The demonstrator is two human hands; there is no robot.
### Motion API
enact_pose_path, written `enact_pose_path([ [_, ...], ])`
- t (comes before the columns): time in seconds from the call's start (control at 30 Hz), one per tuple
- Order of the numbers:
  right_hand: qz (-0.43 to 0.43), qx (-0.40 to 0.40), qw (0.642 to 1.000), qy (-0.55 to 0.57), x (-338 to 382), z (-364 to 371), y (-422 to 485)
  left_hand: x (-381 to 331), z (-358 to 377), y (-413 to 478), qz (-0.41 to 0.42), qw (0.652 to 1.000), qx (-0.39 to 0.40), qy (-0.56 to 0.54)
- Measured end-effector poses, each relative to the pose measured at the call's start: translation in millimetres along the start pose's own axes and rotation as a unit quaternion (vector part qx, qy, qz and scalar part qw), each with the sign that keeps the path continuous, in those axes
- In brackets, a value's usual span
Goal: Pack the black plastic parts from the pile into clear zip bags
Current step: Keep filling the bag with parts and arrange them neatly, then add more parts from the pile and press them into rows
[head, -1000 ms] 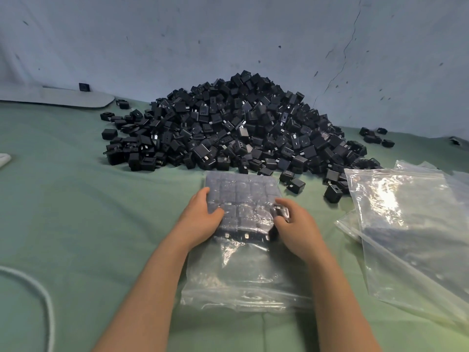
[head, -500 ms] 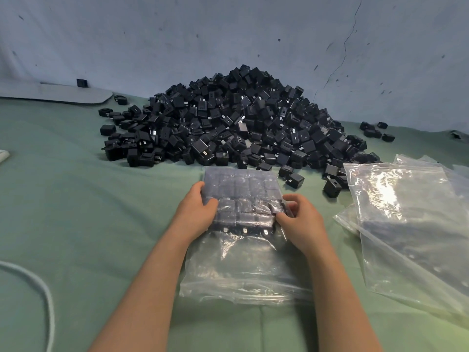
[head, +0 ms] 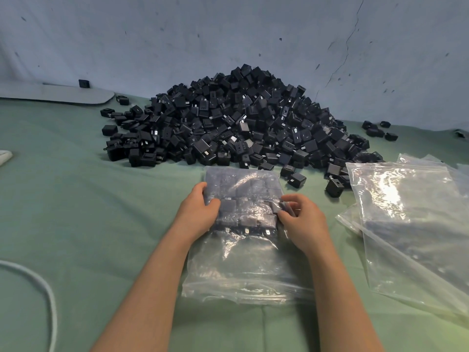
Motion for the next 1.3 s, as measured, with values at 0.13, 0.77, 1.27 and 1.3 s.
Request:
enact_pose_path([
  [0.13,0.0,-0.005,1.0,0.0,-0.7,1.1,0.8,-0.5,0.7,-1.2,0.002,1.0,0.007,0.022],
  [0.77,-0.04,0.017,0.997,-0.058,6.9,-0.5,-20.5,5.6,-4.2,-19.4,0.04,0.995,0.047,0.077],
  [1.27,-0.022,0.01,0.998,-0.049,6.3,-0.3,-21.4,4.4,-2.0,-23.6,0.051,0.993,0.045,0.099],
  [1.3,-0.023,0.012,0.999,-0.047,6.5,0.1,-21.4,4.1,-1.8,-23.9,0.053,0.993,0.046,0.099],
])
Point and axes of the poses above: each hand's wrist, its own y-axis towards the middle knuckle, its own z-axis out of the palm, x = y × z, the point moved 4 cm from there along y, towards the middle knuckle, and after that the axes turned 2 degrees about -x, right-handed, at the moved point
